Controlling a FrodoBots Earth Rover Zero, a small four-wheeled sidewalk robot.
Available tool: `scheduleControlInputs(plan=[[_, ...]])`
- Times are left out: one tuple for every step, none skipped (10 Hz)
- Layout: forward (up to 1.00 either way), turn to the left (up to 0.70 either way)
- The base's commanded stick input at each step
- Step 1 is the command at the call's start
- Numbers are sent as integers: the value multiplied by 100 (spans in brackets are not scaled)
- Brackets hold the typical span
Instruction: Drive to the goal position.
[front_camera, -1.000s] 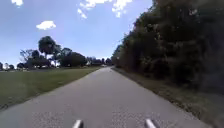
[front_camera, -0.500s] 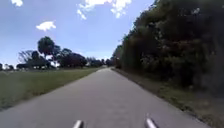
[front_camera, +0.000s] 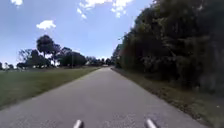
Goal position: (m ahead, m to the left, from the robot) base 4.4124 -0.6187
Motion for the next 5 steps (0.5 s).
scheduleControlInputs(plan=[[50, 25], [50, 25], [50, 25], [50, 15], [50, 4]])
